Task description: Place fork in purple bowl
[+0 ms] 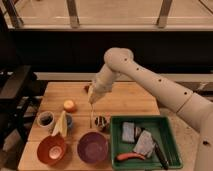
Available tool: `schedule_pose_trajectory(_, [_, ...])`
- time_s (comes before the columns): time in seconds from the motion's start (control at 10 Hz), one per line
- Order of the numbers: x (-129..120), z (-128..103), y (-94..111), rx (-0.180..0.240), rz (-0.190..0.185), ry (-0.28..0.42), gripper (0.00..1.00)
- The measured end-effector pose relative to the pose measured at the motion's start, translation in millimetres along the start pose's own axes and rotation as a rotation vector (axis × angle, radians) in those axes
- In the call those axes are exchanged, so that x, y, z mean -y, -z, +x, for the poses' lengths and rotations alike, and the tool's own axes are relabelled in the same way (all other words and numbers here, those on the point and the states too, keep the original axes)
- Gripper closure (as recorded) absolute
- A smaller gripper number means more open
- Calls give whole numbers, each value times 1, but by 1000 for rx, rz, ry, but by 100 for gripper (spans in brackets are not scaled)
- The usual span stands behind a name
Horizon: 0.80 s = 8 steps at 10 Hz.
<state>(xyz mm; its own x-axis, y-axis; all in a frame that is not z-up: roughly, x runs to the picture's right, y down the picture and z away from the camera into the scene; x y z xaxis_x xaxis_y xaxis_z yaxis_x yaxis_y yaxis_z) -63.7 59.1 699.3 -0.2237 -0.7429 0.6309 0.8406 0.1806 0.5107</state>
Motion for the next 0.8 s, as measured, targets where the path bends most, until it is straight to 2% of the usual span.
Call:
schedule_pose_trajectory(0.1, [13, -14, -10, 7, 13, 14, 100])
schedule_pose_trajectory(0.4, [26, -35, -33, 15, 62, 31, 100])
schedule_pose_trajectory(0.7, [23, -58, -54, 18, 119, 36, 100])
schedule_pose_trajectory(0.8, [23, -69, -62, 26, 139, 40, 96])
